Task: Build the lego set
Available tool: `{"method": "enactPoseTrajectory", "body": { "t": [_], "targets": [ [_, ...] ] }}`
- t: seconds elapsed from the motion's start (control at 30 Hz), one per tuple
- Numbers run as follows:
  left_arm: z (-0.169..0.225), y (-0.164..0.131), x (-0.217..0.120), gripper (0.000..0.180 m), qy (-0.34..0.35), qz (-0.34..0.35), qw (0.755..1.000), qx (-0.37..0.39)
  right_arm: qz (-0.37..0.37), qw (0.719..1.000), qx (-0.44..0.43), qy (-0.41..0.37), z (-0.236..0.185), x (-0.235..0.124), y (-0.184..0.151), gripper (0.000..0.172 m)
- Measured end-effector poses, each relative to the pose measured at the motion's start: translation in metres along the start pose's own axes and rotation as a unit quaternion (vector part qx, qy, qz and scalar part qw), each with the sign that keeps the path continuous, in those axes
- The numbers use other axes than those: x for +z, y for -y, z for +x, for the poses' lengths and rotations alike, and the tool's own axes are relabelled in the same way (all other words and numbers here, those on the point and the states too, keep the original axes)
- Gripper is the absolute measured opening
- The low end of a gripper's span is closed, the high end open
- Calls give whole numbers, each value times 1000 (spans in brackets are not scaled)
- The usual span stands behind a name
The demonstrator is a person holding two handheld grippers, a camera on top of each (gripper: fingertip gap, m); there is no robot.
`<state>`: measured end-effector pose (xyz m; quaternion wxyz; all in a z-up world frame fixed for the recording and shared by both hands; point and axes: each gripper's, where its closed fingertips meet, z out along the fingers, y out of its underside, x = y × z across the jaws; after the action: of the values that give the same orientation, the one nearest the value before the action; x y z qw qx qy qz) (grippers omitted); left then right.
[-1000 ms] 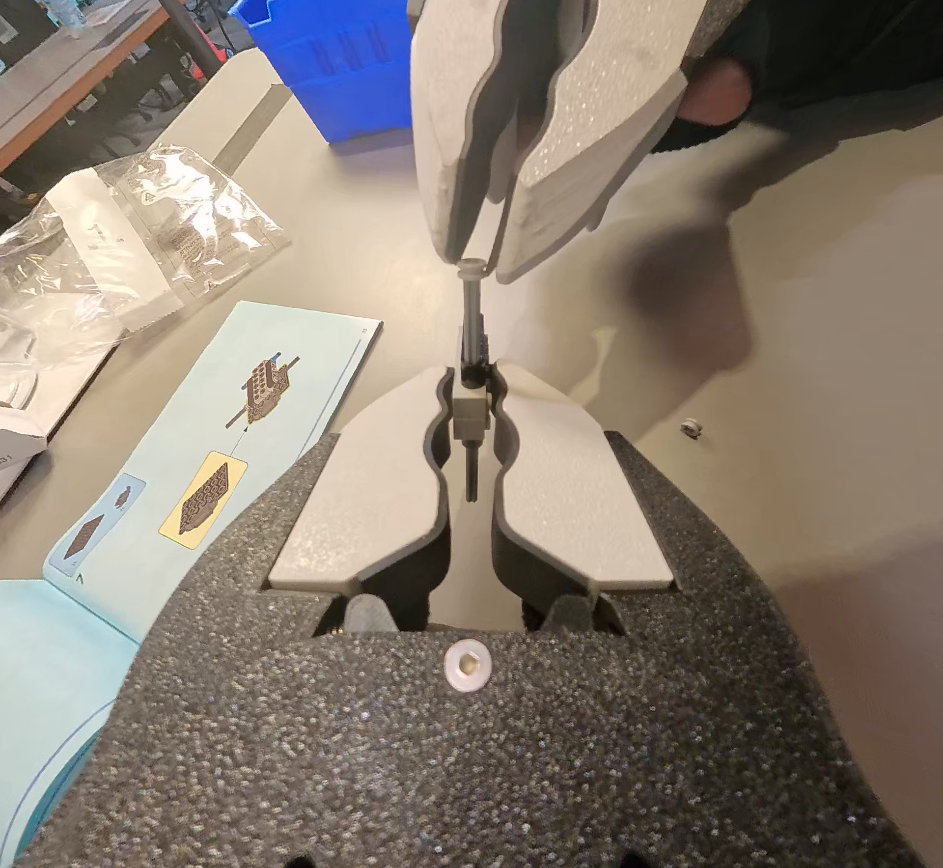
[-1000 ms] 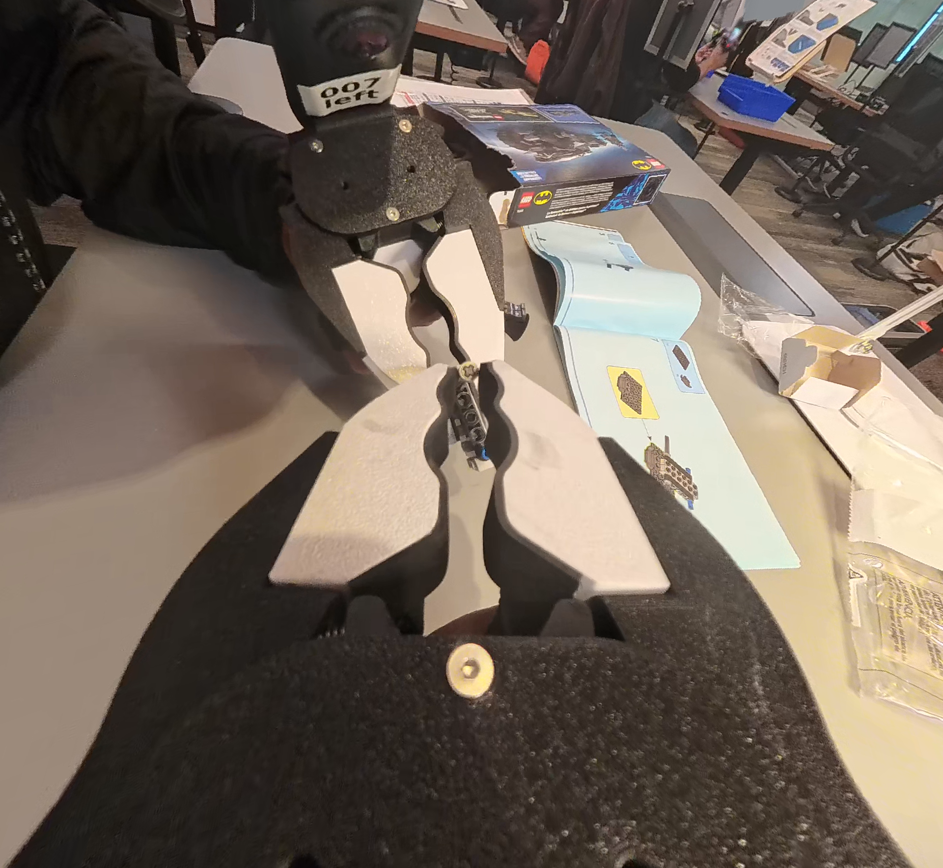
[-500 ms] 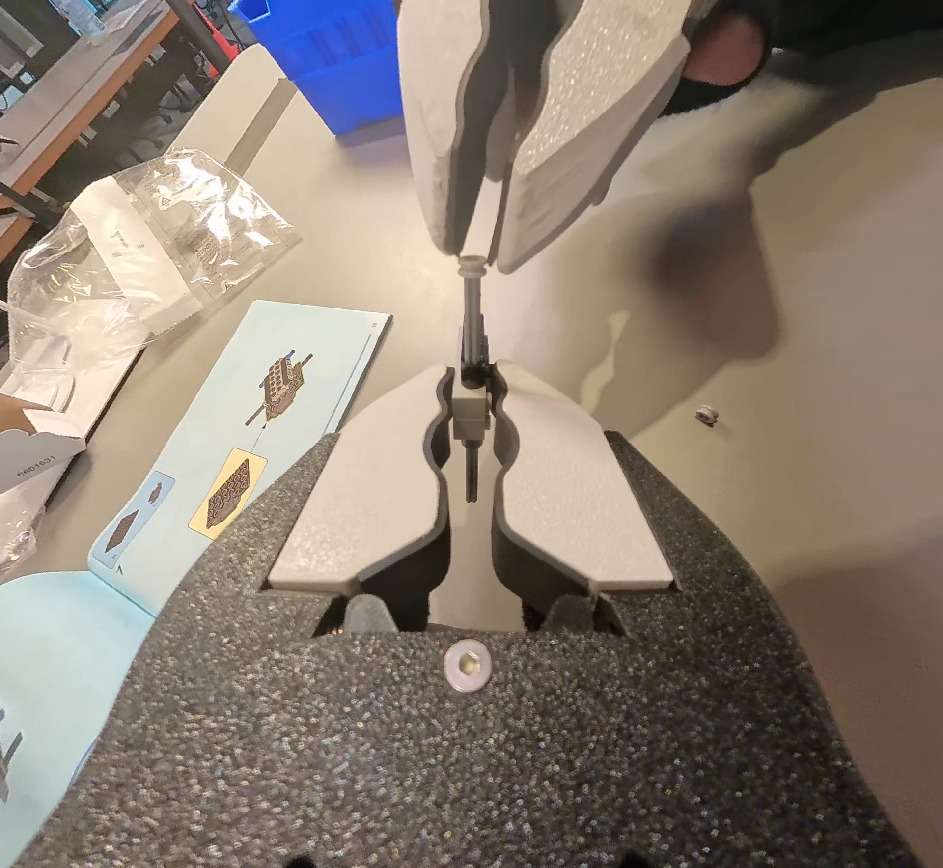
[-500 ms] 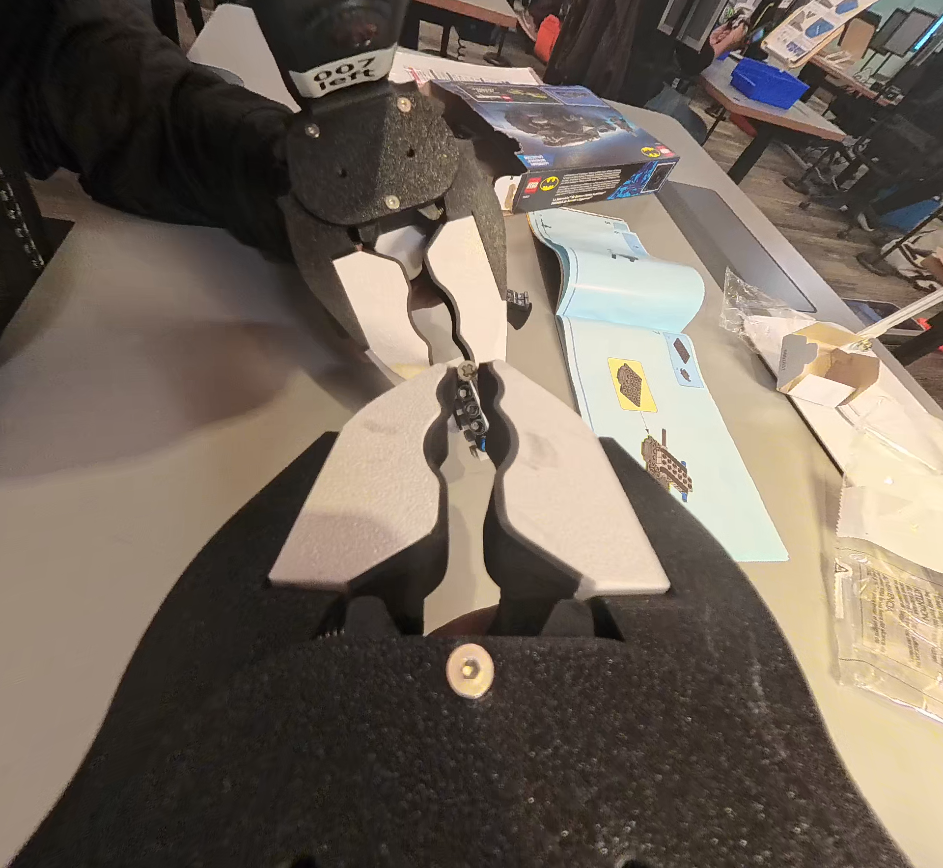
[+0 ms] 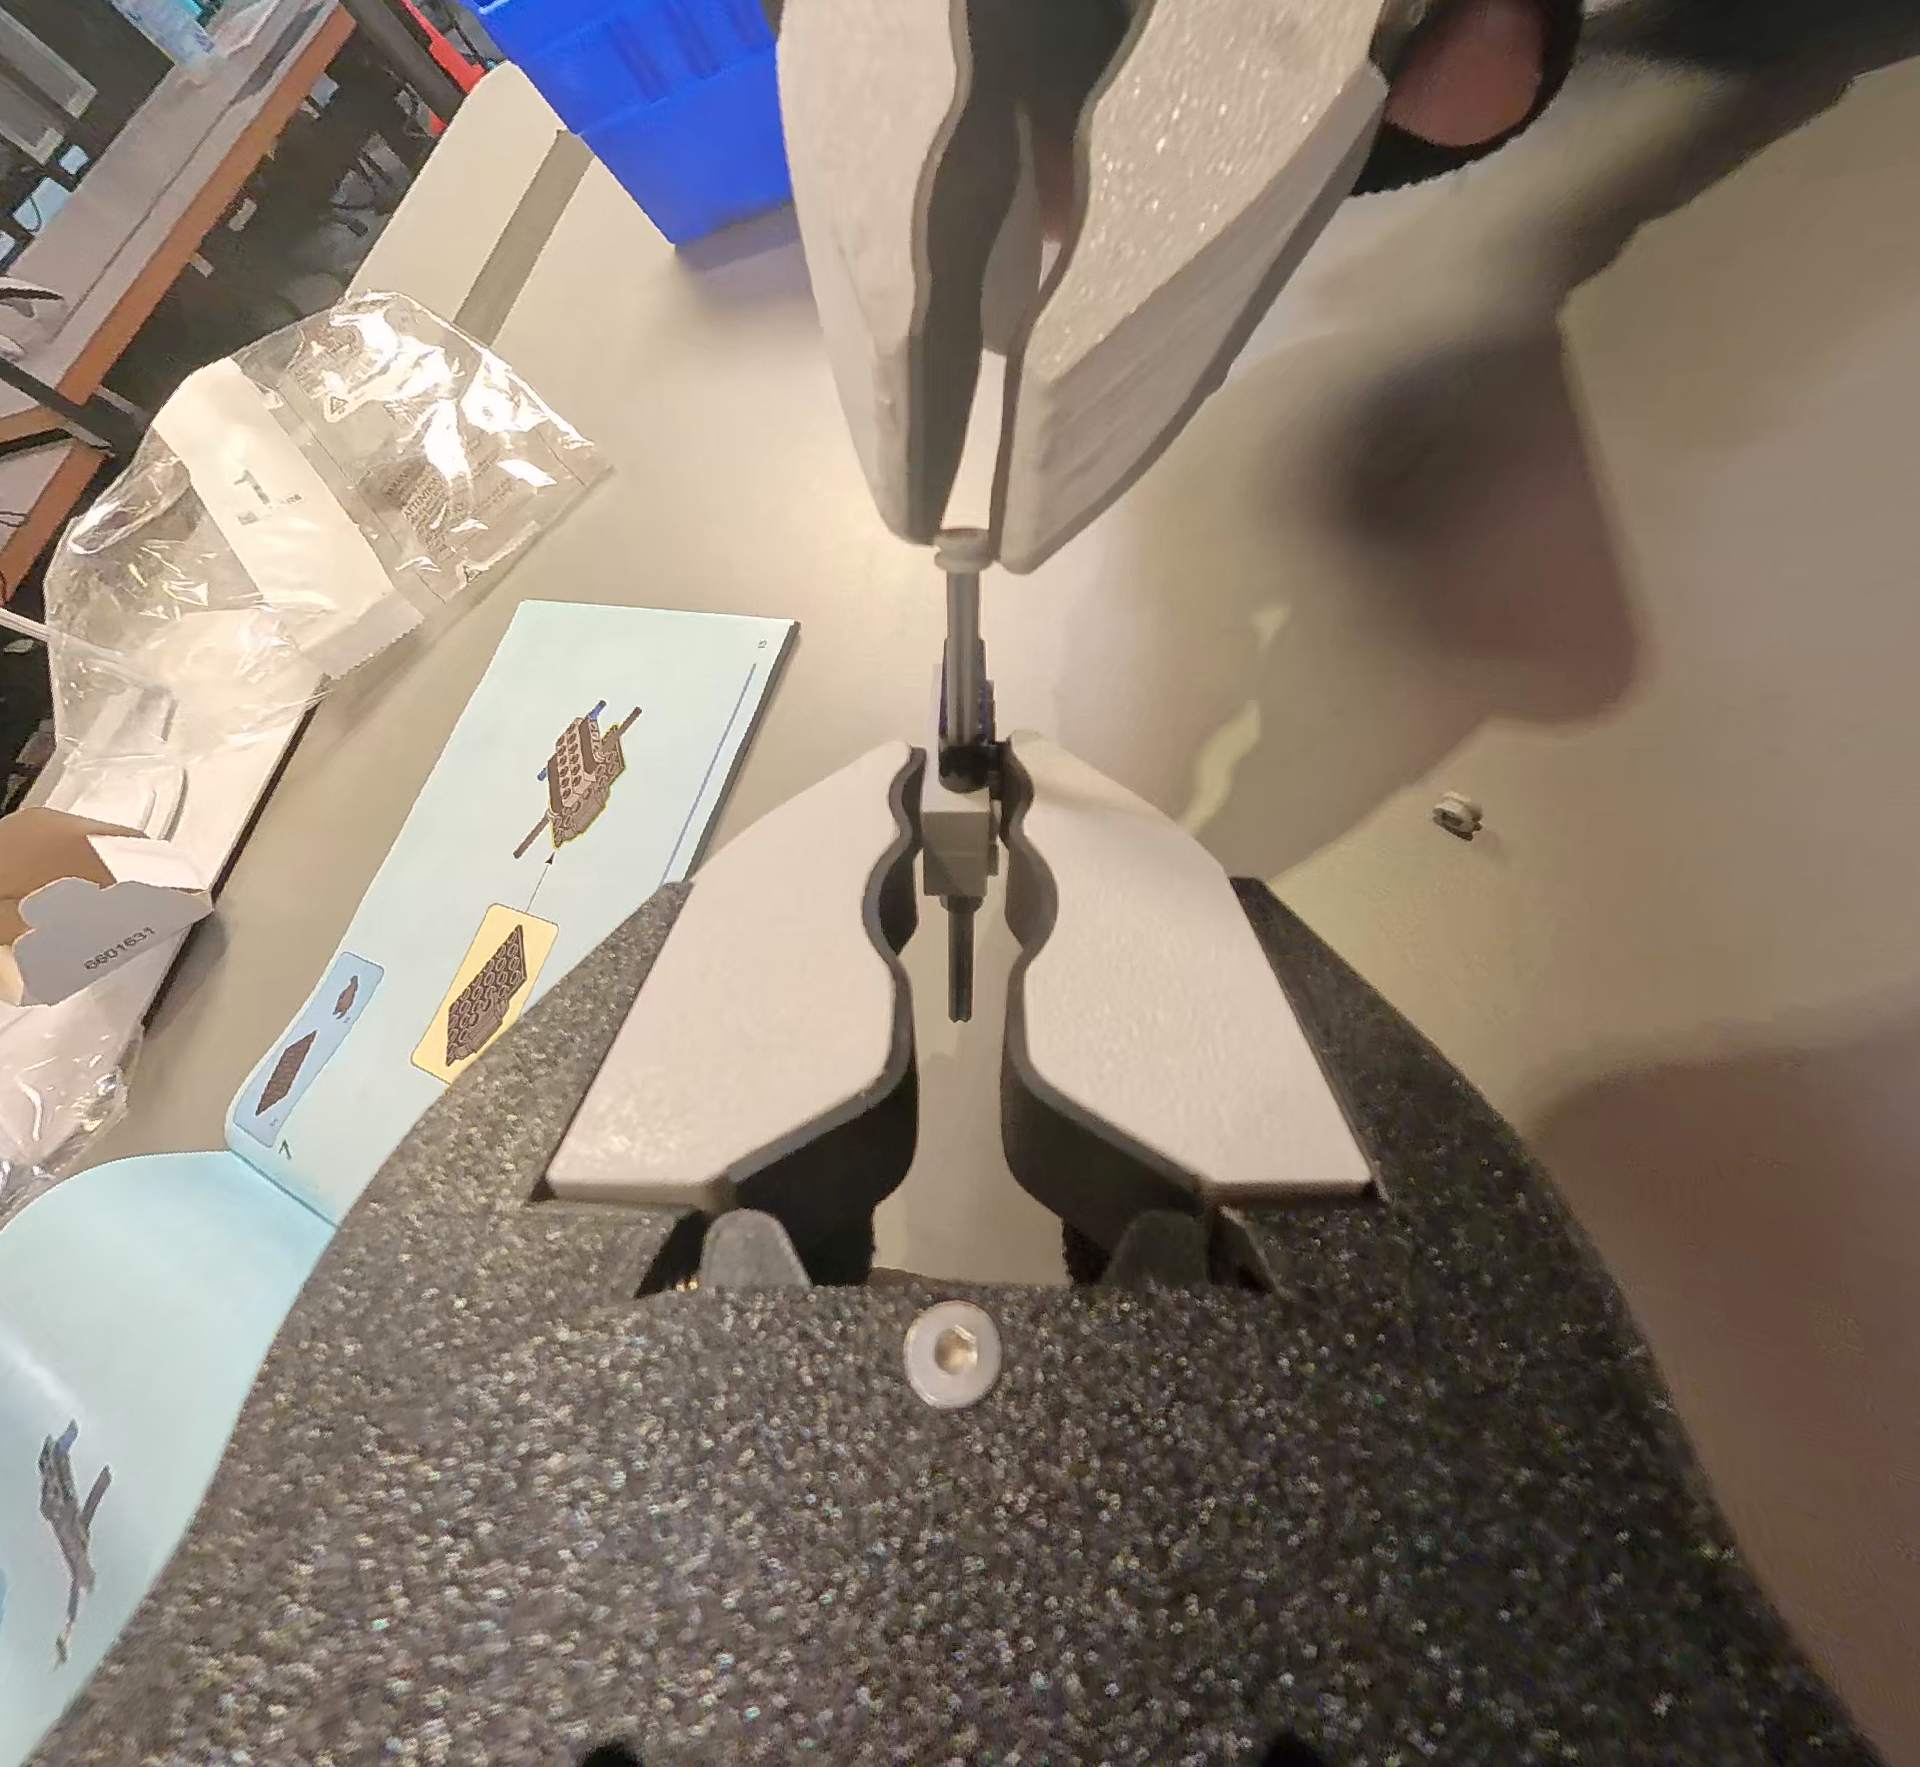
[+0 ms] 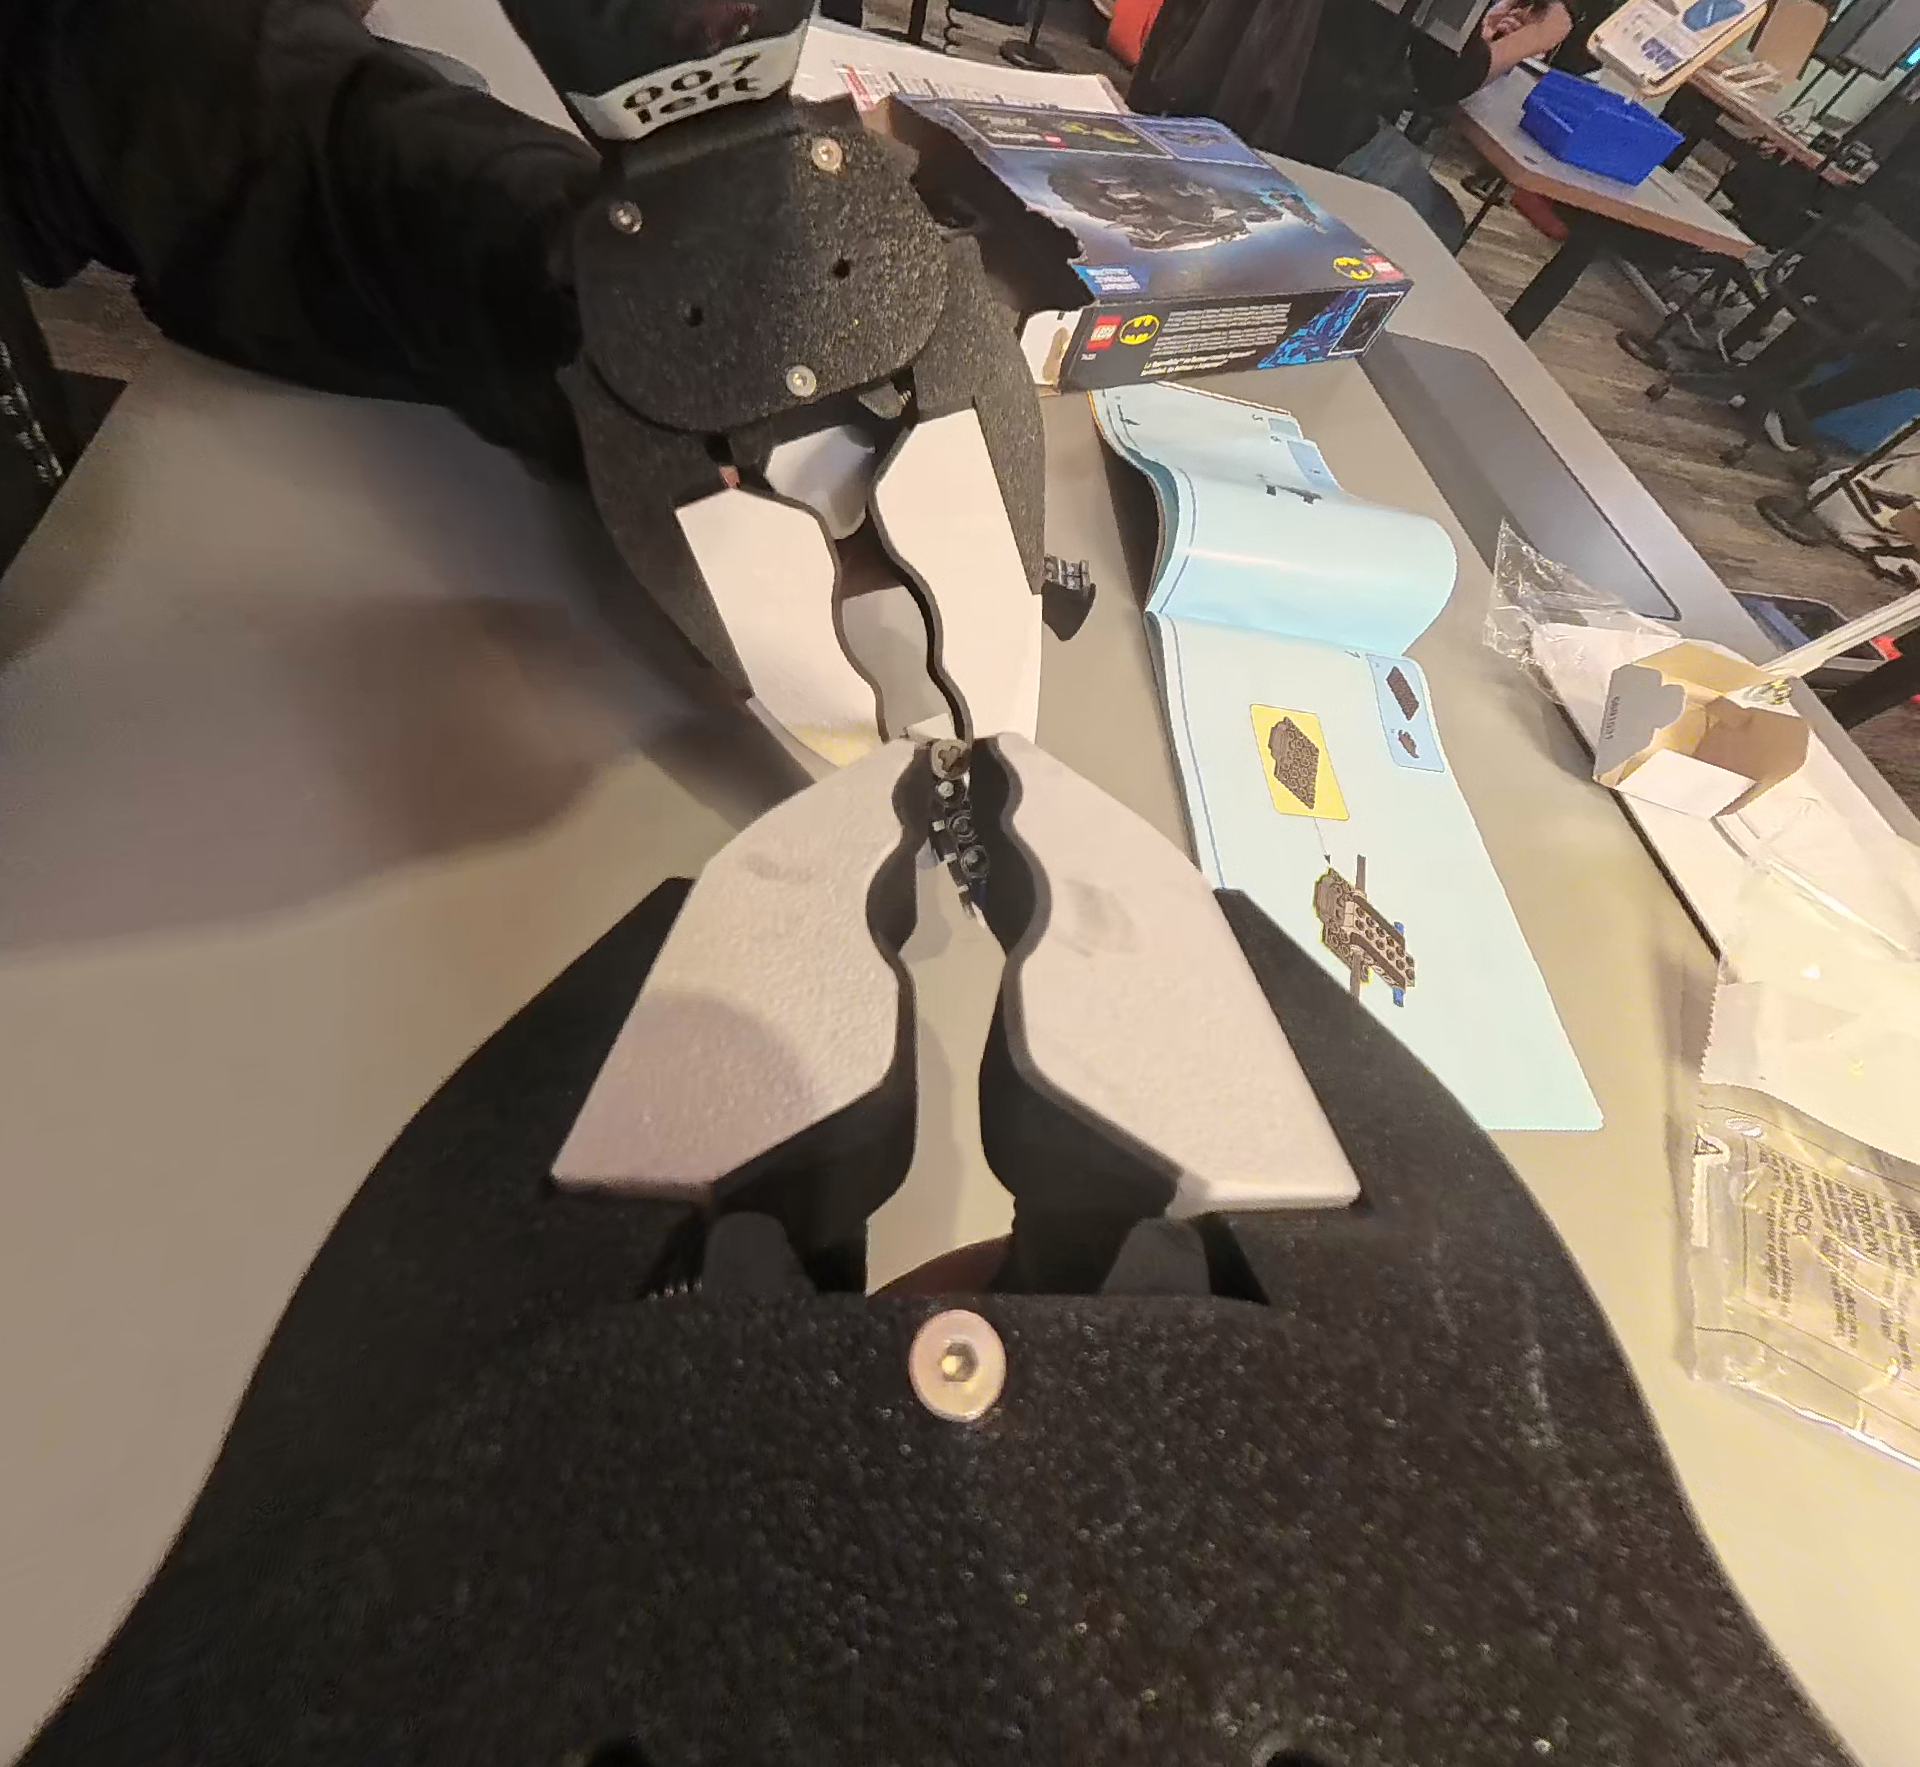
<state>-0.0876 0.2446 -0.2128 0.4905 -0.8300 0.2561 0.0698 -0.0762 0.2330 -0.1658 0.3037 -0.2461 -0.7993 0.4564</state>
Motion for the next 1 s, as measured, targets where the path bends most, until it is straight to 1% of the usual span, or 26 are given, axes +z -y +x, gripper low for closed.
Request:
{"method": "enactPoseTrajectory", "body": {
  "t": [0.43, 1.0],
  "targets": [
    [5, -7, 4, 11, -2, -29, 999, 13, -31, 999, -3, 13, -5, 4, -8, 7],
    [8, -12, 7, 11, -2, -48, 999, 22, -55, 998, -20, 2, -8, 10, -11, 7]
  ]
}}
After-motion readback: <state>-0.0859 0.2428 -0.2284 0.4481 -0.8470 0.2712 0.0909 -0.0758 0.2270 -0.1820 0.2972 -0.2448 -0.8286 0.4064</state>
